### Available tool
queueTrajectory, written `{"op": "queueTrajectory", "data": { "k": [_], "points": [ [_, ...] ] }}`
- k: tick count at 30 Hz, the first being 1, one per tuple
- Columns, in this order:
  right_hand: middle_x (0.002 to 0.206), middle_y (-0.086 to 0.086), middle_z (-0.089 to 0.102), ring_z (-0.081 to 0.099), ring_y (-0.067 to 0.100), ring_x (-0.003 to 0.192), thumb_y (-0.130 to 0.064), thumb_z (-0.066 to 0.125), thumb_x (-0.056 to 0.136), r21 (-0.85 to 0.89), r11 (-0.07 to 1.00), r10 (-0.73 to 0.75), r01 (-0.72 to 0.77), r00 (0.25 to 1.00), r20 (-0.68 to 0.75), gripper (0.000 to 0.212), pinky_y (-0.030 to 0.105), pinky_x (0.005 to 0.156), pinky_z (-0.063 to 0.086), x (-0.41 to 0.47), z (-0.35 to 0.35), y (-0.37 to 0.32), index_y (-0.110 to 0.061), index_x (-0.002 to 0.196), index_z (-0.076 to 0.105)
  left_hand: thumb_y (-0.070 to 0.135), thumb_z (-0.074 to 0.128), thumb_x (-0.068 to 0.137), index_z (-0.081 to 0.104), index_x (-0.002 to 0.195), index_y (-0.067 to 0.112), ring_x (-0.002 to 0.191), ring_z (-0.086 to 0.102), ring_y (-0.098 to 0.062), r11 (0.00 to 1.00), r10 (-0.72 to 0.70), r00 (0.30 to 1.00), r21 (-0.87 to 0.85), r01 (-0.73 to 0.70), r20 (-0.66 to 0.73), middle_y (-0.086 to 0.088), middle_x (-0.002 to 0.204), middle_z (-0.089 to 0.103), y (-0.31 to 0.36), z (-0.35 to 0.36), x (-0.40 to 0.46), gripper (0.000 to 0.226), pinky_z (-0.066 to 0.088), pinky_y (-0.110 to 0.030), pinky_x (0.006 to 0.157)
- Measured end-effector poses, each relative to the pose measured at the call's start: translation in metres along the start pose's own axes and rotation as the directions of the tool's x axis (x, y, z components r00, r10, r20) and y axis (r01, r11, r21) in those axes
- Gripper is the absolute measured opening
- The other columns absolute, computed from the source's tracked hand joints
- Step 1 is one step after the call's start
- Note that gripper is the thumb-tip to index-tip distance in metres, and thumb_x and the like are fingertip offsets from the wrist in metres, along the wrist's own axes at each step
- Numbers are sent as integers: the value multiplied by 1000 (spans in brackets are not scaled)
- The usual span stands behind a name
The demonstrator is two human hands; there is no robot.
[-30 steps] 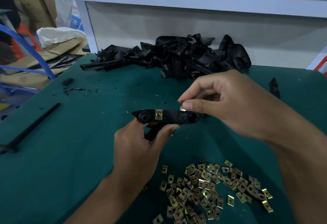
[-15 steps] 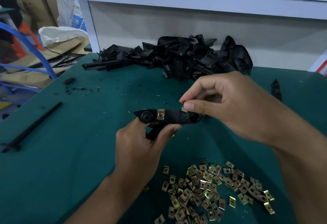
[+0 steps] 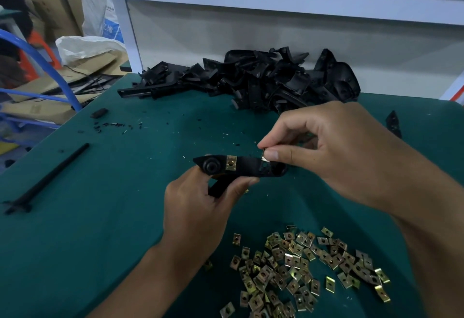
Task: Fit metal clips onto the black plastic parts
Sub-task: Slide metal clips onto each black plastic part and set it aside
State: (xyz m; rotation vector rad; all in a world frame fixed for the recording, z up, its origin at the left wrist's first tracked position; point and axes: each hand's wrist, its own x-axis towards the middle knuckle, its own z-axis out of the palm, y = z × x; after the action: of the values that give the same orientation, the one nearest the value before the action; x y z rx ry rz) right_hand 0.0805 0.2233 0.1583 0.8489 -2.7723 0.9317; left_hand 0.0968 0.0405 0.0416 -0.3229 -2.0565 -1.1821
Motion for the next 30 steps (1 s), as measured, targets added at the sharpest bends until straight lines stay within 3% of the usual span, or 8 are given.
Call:
{"op": "queueTrajectory", "data": {
  "k": [5, 10, 13, 16, 19, 22, 26, 30],
  "points": [
    [74, -23, 69, 59, -19, 67, -29, 77, 87, -64, 998, -20, 19, 999, -28, 4, -3, 62, 38, -2, 3, -3, -32, 89, 78, 55, 64, 85, 69, 95, 32, 69, 51, 26, 1000, 9, 1000, 15, -9, 1, 38, 72, 47, -1, -2, 0, 25, 32, 5, 60],
    [98, -21, 70, 57, -11, 74, -51, 69, 82, -56, 994, 95, -96, 995, -19, 12, 14, 62, 37, 1, 3, 0, -41, 86, 75, 51, 65, 86, 71, 97, 30, 74, 52, 28, 1000, -2, 1000, -5, 2, 18, 39, 76, 50, -2, -2, 2, 25, 33, 6, 62],
    [90, -4, 75, 54, 6, 52, -58, 65, 78, -38, 989, 148, -146, 988, 54, 19, 23, 46, 39, 1, 4, 0, -43, 83, 75, 54, 65, 86, 71, 95, 31, 75, 54, 27, 1000, -10, 999, -15, 11, 40, 39, 76, 52, -3, -2, 0, 25, 34, 5, 62],
    [81, 1, 72, 47, 1, 40, -48, 72, 84, -8, 985, 171, -171, 982, 81, 10, 14, 40, 35, 1, 5, 2, -40, 79, 76, 61, 59, 89, 68, 97, 35, 76, 54, 27, 1000, -4, 999, -17, 4, 42, 39, 77, 52, -3, -3, 0, 28, 35, 5, 64],
    [84, -8, 74, 57, 2, 52, -50, 71, 84, -20, 985, 170, -169, 979, 110, 11, 18, 48, 44, 0, 6, 4, -41, 82, 75, 63, 58, 89, 61, 98, 40, 76, 52, 29, 1000, -7, 999, -8, 8, 45, 41, 75, 49, -1, -3, 1, 25, 33, 6, 63],
    [56, -23, 61, 55, -6, 48, -47, 70, 88, 60, 981, 169, -182, 970, 172, 11, 10, 44, 37, 1, 5, 9, -38, 87, 76, 57, 64, 85, 60, 96, 41, 69, 53, 26, 999, -36, 999, 1, 36, 36, 38, 65, 49, -1, -1, 0, 19, 32, 5, 58],
    [94, -24, 72, 65, -7, 89, -46, 73, 86, 120, 979, 125, -163, 955, 271, 15, 16, 75, 44, 3, 2, 16, -39, 100, 74, 60, 59, 87, 69, 97, 38, 63, 62, 2, 982, -154, 986, -99, 159, 62, 23, 81, 69, -1, 0, 0, 26, 39, -6, 52],
    [97, -19, 72, 65, -4, 88, -41, 72, 88, 205, 966, 115, -158, 972, 206, 13, 9, 74, 43, 6, -2, 23, -36, 100, 73, 58, 54, 90, 67, 104, 39, 75, 69, -12, 915, -253, 955, -281, 289, 157, 13, 87, 73, 7, -3, 6, 27, 56, -31, 62]
  ]
}}
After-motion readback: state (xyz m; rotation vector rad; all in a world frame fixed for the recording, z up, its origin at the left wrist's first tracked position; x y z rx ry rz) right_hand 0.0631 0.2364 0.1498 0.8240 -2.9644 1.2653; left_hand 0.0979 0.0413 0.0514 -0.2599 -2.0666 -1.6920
